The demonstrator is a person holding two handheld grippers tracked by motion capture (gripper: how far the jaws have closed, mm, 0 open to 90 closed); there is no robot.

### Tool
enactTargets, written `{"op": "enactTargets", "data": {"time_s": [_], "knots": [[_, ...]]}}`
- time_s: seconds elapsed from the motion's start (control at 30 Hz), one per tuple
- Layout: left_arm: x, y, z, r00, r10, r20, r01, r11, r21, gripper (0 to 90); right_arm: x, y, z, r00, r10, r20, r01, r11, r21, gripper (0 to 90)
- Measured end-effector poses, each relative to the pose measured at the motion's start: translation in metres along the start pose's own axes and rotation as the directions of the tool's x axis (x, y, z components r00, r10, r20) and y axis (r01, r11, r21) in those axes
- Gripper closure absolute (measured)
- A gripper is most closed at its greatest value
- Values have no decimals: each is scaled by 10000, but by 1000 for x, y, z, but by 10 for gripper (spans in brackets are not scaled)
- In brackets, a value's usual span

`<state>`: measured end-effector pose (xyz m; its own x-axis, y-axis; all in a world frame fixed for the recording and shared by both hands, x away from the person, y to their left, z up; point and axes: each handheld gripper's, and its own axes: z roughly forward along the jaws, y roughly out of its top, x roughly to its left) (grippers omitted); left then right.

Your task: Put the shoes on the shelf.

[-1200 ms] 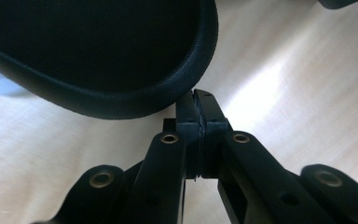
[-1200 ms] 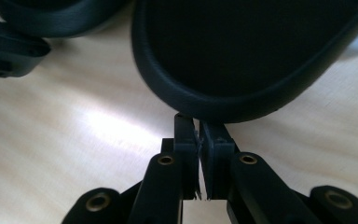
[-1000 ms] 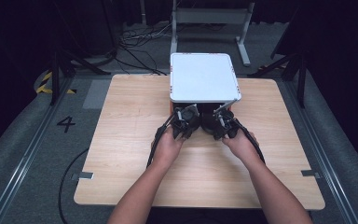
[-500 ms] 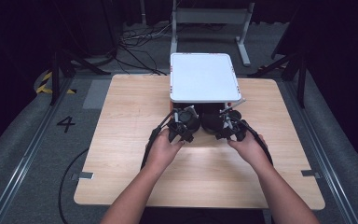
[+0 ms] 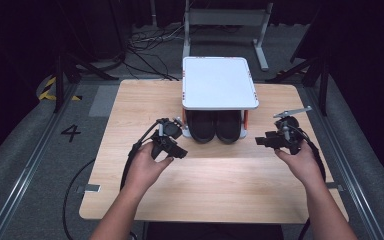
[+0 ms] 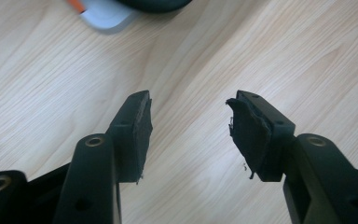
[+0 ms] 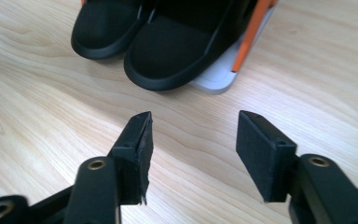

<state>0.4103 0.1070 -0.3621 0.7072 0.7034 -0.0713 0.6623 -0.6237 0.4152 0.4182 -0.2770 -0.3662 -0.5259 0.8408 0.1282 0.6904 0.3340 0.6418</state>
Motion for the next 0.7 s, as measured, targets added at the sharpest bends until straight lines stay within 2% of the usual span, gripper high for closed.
{"op": "enactTargets", "data": {"time_s": [0.07, 0.13, 0.17, 0.27, 0.3, 0.37, 0.43, 0.5, 0.53, 0.57, 0.6, 0.63, 0.67, 0.7], "knots": [[10, -8, -10, 9994, -214, 264, 217, 9997, -96, 443, -7, -10, -11, 9998, -203, 63, 205, 9990, -386, 442], [17, -13, -15, 9990, -161, 424, 164, 9998, -76, 409, -12, -15, -17, 9989, -430, 204, 436, 9986, -307, 438], [21, -16, -18, 9992, -49, 394, 52, 9999, -93, 409, -15, -18, -21, 9983, -521, 275, 529, 9982, -297, 434], [34, -26, -28, 9991, -308, 276, 308, 9995, 15, 398, -23, -25, -33, 9971, -643, 413, 652, 9977, -210, 415], [34, -26, -28, 9991, -308, 276, 308, 9995, 15, 394, -23, -25, -33, 9971, -643, 413, 652, 9977, -210, 415], [41, -33, -34, 9987, -491, 126, 492, 9988, -36, 382, -29, -29, -43, 9927, -896, 806, 915, 9956, -202, 383], [47, -37, -36, 9979, -641, -123, 641, 9979, 19, 371, -33, -32, -49, 9918, -921, 882, 949, 9951, -283, 298], [52, -42, -35, 9932, -771, -872, 781, 9969, 78, 363, -38, -34, -52, 9908, -854, 1048, 894, 9954, -347, 155], [54, -43, -33, 9867, -843, -1386, 882, 9959, 221, 363, -39, -34, -53, 9893, -1003, 1060, 1048, 9938, -373, 116], [56, -44, -31, 9823, -853, -1666, 914, 9954, 295, 369, -41, -36, -53, 9888, -1128, 976, 1182, 9917, -513, 77], [59, -46, -28, 9803, -951, -1732, 1011, 9945, 259, 373, -43, -37, -53, 9911, -1071, 786, 1123, 9916, -647, 32], [63, -49, -26, 9824, -1121, -1493, 1159, 9931, 170, 375, -46, -38, -52, 9922, -1164, 443, 1188, 9913, -564, 0], [63, -49, -26, 9824, -1121, -1493, 1159, 9931, 170, 394, -50, -40, -50, 9925, -1194, 246, 1200, 9924, -287, 0], [65, -52, -24, 9838, -1149, -1378, 1173, 9931, 89, 394, -50, -40, -50, 9925, -1194, 246, 1200, 9924, -287, 0]]}}
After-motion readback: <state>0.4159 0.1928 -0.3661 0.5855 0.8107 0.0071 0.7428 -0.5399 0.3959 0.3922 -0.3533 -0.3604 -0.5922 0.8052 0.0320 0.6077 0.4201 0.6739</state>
